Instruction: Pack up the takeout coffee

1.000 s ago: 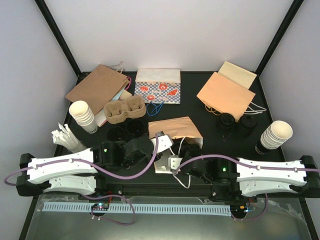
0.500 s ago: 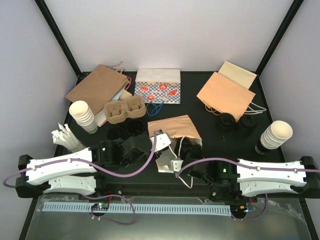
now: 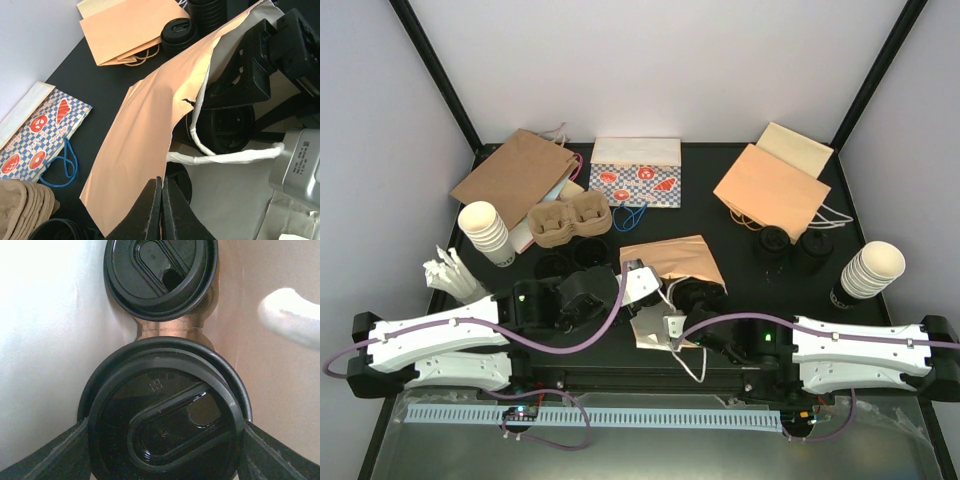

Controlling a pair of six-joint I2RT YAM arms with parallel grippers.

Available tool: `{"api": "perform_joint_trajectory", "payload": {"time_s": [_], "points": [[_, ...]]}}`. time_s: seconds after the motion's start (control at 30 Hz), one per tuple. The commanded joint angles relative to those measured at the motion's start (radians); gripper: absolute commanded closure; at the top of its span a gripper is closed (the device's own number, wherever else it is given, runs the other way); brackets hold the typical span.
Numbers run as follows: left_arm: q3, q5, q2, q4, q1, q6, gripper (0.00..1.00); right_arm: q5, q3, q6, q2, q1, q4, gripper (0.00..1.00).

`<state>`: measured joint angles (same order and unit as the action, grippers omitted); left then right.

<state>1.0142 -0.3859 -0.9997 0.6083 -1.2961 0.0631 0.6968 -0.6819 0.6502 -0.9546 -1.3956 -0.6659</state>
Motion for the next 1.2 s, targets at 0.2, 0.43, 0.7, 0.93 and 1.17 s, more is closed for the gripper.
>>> {"api": "perform_joint_trajectory", "payload": {"time_s": [0.2, 0.43, 0.7, 0.93, 1.17], "points": [[0.014, 0.053, 0.031, -0.041, 0.015, -0.023, 0.98, -0.002, -0.001, 0.011, -0.002, 0.017, 0.027, 0.44], [0.012, 0.059, 0.026, -0.040, 0.015, -0.023, 0.98, -0.021, -0.011, -0.005, 0.015, 0.018, 0.035, 0.44], [0.008, 0.073, 0.035, -0.035, 0.015, -0.030, 0.97, -0.018, -0.012, -0.017, 0.016, 0.055, 0.070, 0.46], [0.000, 0.093, 0.033, -0.050, 0.015, -0.034, 0.98, -0.044, -0.009, -0.015, -0.010, 0.075, 0.154, 0.46], [-0.015, 0.111, 0.048, -0.074, 0.015, -0.034, 0.98, -0.058, -0.014, -0.016, -0.040, 0.108, 0.178, 0.46]]}}
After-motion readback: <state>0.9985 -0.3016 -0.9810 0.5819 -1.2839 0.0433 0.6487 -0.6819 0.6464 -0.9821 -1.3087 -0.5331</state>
